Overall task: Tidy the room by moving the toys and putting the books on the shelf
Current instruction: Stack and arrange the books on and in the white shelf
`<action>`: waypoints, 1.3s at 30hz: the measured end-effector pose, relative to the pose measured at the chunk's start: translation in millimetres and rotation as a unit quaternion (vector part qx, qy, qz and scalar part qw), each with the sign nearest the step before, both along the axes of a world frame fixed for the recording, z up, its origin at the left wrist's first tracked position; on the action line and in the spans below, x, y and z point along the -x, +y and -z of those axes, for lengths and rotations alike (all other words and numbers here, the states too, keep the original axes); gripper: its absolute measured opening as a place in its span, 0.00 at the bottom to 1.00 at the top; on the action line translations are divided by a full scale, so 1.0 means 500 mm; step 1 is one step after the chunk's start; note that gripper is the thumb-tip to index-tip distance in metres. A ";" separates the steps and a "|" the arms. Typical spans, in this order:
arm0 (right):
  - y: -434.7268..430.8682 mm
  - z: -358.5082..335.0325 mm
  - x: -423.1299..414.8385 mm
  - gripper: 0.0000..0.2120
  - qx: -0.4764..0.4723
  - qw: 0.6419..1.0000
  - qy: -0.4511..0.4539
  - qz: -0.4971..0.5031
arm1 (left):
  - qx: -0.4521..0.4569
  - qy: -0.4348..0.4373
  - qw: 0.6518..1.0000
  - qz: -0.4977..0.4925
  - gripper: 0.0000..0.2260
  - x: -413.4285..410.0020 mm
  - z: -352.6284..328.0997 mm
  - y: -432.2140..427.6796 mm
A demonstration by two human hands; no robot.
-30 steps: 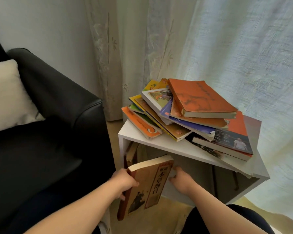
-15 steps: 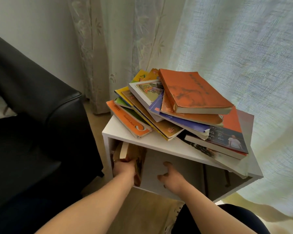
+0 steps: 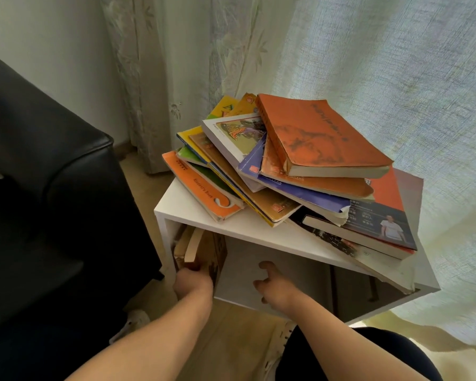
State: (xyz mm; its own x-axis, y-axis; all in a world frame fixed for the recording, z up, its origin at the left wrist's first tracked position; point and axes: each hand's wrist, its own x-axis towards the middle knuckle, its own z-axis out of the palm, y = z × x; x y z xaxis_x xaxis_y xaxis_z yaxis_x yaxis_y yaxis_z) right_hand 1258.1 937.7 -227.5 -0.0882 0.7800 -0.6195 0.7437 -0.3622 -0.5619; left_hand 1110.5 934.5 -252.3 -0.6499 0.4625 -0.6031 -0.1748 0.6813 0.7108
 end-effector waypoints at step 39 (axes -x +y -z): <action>-0.083 -0.275 0.055 0.13 -0.164 0.981 0.077 -0.065 | -0.171 0.169 0.932 0.270 0.06 0.071 -0.326 -0.061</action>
